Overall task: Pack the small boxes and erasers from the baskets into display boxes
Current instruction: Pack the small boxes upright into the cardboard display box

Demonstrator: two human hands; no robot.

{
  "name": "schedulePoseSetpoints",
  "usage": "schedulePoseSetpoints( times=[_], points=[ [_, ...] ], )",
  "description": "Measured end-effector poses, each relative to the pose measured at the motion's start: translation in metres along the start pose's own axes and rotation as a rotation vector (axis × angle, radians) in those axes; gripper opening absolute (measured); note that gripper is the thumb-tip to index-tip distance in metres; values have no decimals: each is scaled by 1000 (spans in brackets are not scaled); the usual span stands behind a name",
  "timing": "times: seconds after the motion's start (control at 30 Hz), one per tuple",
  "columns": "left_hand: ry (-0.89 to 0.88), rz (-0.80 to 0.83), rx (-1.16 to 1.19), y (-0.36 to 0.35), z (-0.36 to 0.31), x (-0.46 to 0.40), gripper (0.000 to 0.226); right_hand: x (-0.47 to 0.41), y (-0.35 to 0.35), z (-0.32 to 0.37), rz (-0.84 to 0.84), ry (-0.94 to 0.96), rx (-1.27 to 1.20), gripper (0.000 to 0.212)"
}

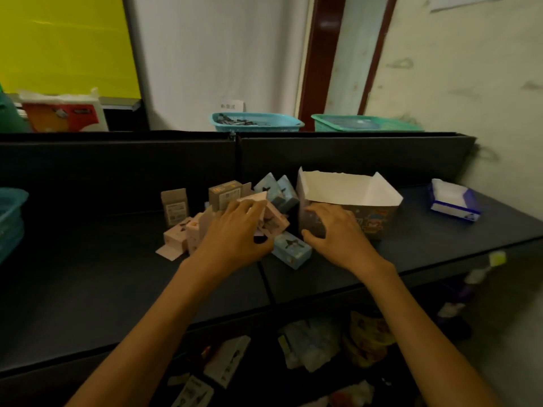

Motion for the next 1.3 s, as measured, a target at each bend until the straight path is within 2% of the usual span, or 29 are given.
schedulePoseSetpoints(
  times=[0.13, 0.27, 0.43, 0.6, 0.83, 1.07, 1.17, 1.3],
  points=[
    [-43, 13, 41, -24, -33, -12, 76, 15, 16, -33, -3, -65, 69, 52],
    [-116, -49, 39, -39, -62, -26, 72, 18, 38, -68, -60, -110, 78, 49],
    [-101, -17, 105, -74, -85, -46, 73, 14, 43, -114, -71, -110, 111, 58],
    [-23, -6, 22, -112, -95, -64, 73, 6, 27, -156, 17, -32, 131, 64],
    [23, -86, 88, -124, -108, -71, 69, -11, 25, -193, 1, 46, 58, 64],
    [105, -182, 46, -82, -88, -75, 64, -42, 34, -158, -134, 144, -94, 56],
    [184, -226, -3, -55, -53, -67, 62, -55, 24, -119, -104, 188, -198, 53],
    [352, -165, 35, -42, 7, -48, 71, -67, -9, -67, -19, 235, -227, 54]
  ],
)
Point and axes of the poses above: each hand's wrist, its own x-axis away from the middle knuckle, its own y-axis out of the back of the hand, z = x × y, the point moved 10 cm from there along -x, towards the middle knuckle, and after that the axes turned 14 degrees about -z, right-handed, at the moved point
